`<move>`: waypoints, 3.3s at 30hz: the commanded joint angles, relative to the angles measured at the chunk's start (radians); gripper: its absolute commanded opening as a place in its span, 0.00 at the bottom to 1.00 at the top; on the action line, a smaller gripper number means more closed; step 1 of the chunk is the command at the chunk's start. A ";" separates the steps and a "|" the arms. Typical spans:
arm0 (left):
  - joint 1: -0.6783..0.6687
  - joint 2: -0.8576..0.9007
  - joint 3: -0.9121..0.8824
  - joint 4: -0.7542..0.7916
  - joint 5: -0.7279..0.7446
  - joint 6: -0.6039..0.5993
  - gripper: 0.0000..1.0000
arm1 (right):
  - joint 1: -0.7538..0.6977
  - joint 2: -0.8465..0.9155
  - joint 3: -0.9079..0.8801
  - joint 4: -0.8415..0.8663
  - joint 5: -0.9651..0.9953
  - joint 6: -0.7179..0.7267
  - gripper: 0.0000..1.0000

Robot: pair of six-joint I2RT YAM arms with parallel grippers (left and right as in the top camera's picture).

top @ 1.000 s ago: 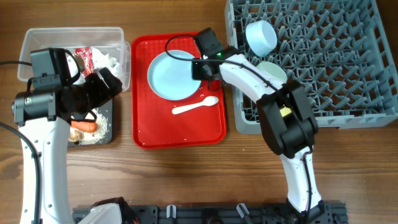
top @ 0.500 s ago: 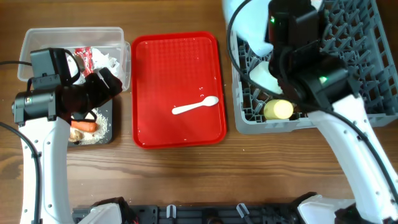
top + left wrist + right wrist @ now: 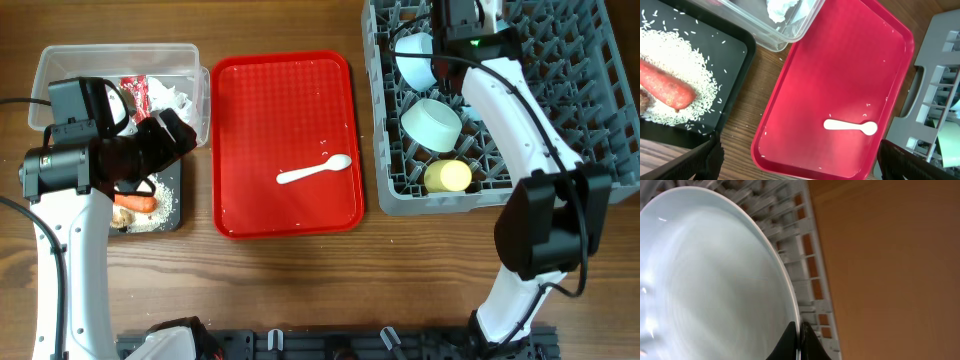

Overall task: Sort waste into correct bins and load items into the dishwasher rack
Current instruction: 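Lift the plate and stand it upright in the rack, then return the right gripper to the red tray and grasp the white spoon, then carry the spoon right and drop it into the rack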

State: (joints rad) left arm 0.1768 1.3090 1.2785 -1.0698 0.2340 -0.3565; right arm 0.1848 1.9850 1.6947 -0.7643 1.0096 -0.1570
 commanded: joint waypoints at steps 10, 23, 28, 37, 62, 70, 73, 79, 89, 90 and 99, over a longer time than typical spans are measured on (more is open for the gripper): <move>0.003 -0.005 0.012 0.003 0.001 0.005 1.00 | 0.041 -0.380 0.009 -0.233 -0.836 0.394 1.00; 0.003 -0.005 0.012 0.003 0.001 0.005 1.00 | 0.407 -0.327 -0.237 -0.087 -1.112 1.110 0.81; 0.003 -0.005 0.012 0.003 0.001 0.005 1.00 | 0.483 -0.080 -0.309 -0.011 -1.055 1.343 0.71; 0.003 -0.005 0.012 0.003 0.001 0.005 1.00 | 0.497 0.066 -0.309 0.016 -0.919 1.416 0.67; 0.003 -0.005 0.012 0.003 0.001 0.005 1.00 | 0.495 0.167 -0.309 0.459 -0.853 0.851 0.47; 0.003 -0.005 0.012 0.003 0.001 0.005 1.00 | 0.480 0.178 -0.309 0.533 -0.853 0.755 0.50; 0.003 -0.005 0.012 0.003 0.001 0.005 1.00 | 0.478 0.208 -0.309 0.550 -0.924 0.755 0.53; 0.003 -0.005 0.012 0.003 0.001 0.005 1.00 | 0.479 0.219 -0.309 0.551 -0.980 0.727 0.59; 0.003 -0.005 0.012 0.003 0.001 0.005 1.00 | 0.478 0.224 -0.307 0.533 -1.085 0.732 0.04; 0.003 -0.005 0.012 0.003 0.001 0.005 1.00 | 0.478 0.212 -0.307 0.519 -1.090 0.733 0.04; 0.003 -0.005 0.012 0.003 0.001 0.005 1.00 | 0.339 -0.407 -0.251 0.172 -1.085 0.534 0.04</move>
State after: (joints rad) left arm 0.1768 1.3090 1.2785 -1.0710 0.2340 -0.3565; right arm 0.5797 1.8042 1.4033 -0.5682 -0.0803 0.4469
